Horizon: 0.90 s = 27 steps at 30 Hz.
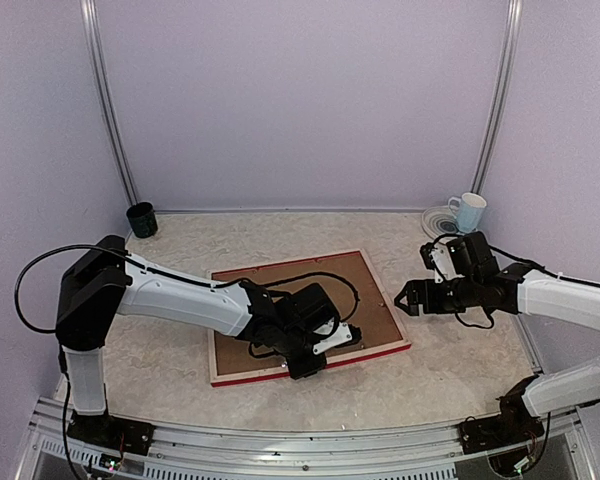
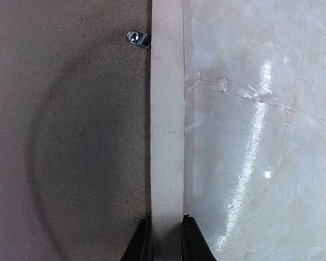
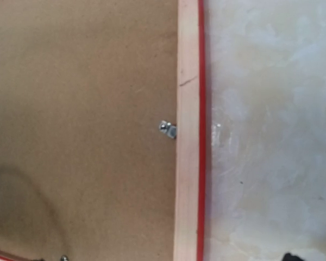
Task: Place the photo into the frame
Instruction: Pick up the photo frame from the center of the board.
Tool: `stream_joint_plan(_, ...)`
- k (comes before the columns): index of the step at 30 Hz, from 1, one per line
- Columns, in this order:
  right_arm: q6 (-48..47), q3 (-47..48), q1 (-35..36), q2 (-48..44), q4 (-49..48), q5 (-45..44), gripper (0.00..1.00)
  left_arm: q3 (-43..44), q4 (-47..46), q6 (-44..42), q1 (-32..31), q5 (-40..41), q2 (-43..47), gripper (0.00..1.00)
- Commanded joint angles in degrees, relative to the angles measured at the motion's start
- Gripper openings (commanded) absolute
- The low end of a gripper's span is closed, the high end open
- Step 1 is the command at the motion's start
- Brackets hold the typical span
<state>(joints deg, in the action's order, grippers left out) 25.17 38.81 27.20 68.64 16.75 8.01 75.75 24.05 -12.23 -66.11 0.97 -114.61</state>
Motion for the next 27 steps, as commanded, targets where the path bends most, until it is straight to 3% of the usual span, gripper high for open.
stream_joint_plan(1, -0.8, 0.9, -1.7, 0.8, -1.4, 3.8, 0.94, 1.6, 1.8, 0.4, 0.5, 0.9, -0.1, 0.00)
stream_joint_plan(14, -1.7, -1.5, -8.2, 4.1, -5.0, 17.8, 0.94, 1.9, 2.6, -0.2, 0.1, 1.6, 5.6, 0.00)
stream_joint_plan(27, 3.5, -6.2, -11.9, 10.7, -16.1, 37.7, 0.86, 2.2, 4.0, -0.6, -1.5, 3.1, 10.5, 0.00)
